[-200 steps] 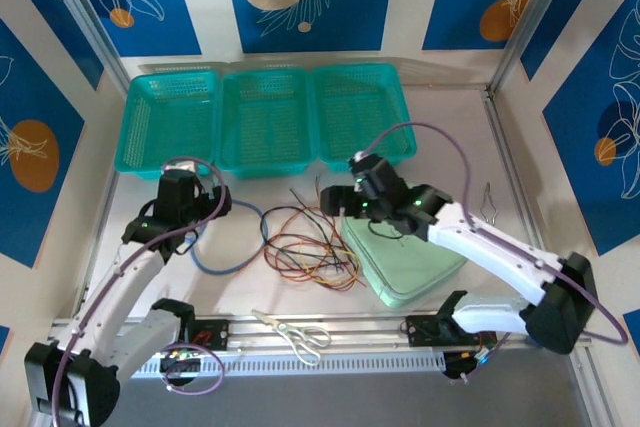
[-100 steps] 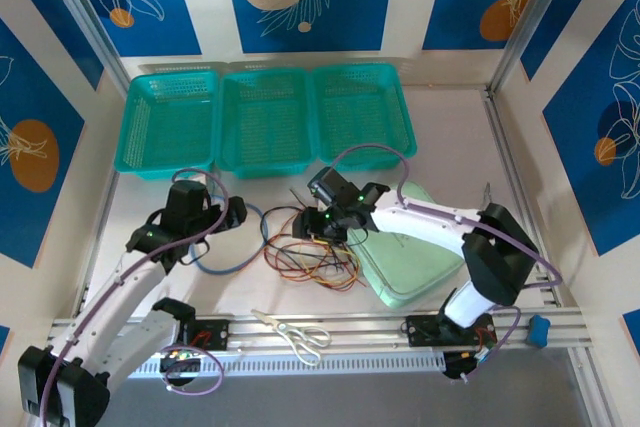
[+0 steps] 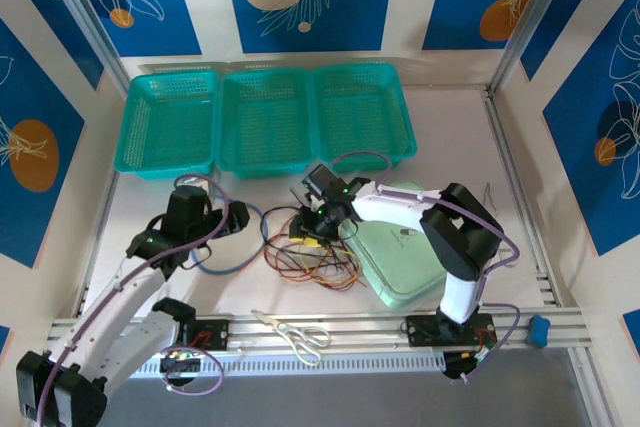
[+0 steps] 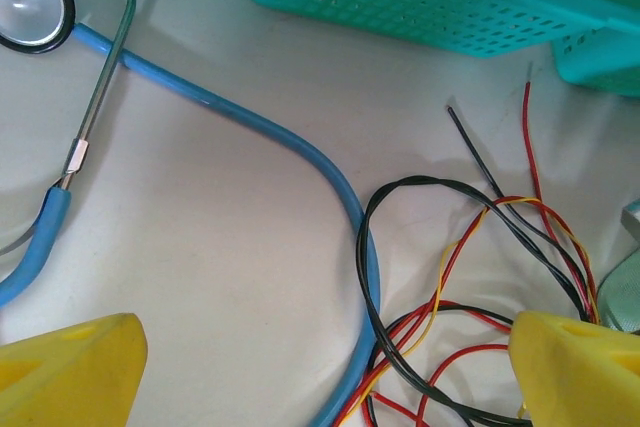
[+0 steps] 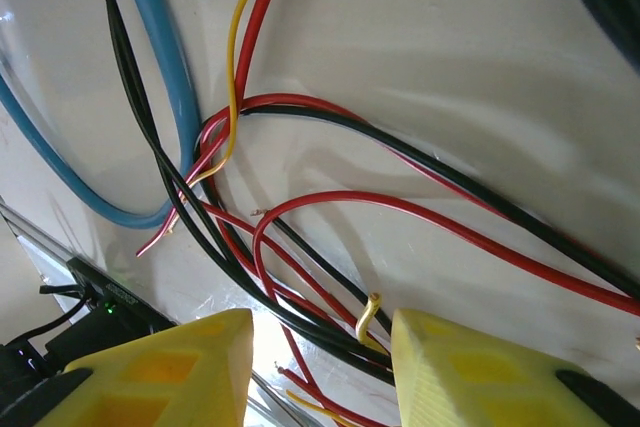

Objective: Untangle the cables

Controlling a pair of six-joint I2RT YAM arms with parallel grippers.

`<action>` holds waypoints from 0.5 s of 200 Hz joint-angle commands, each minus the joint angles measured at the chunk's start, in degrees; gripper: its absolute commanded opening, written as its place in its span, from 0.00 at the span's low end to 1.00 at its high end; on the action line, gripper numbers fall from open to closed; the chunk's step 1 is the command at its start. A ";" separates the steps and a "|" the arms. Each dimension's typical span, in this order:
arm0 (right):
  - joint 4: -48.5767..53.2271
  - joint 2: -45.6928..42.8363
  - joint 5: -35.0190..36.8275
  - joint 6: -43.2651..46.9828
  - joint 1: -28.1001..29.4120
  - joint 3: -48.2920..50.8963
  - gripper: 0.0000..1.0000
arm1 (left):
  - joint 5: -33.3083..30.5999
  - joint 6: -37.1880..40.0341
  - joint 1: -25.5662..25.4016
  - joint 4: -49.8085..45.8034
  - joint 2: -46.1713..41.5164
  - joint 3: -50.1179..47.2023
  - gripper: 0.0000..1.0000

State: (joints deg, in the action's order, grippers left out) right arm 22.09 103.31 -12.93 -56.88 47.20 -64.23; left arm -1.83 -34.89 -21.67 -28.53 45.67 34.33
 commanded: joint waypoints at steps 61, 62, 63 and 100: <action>-2.46 3.79 -6.77 -2.09 -1.72 -0.56 0.26 | 0.86 -1.15 -0.65 0.32 -0.76 0.10 0.92; -2.52 3.73 -6.76 -2.05 -1.69 -0.55 0.26 | 0.86 -1.14 -0.65 0.32 -0.76 0.16 0.92; -2.55 3.69 -6.81 -2.03 -1.68 -0.51 0.25 | 0.86 -1.19 -0.65 0.36 -0.76 0.14 0.92; -4.49 0.99 -6.42 -1.83 -1.85 1.41 0.00 | 2.05 -1.51 -0.77 0.83 0.32 1.21 0.90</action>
State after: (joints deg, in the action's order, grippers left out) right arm 18.79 106.72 -17.50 -58.39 45.50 -64.47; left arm -1.45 -35.73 -21.67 -28.36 45.54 34.22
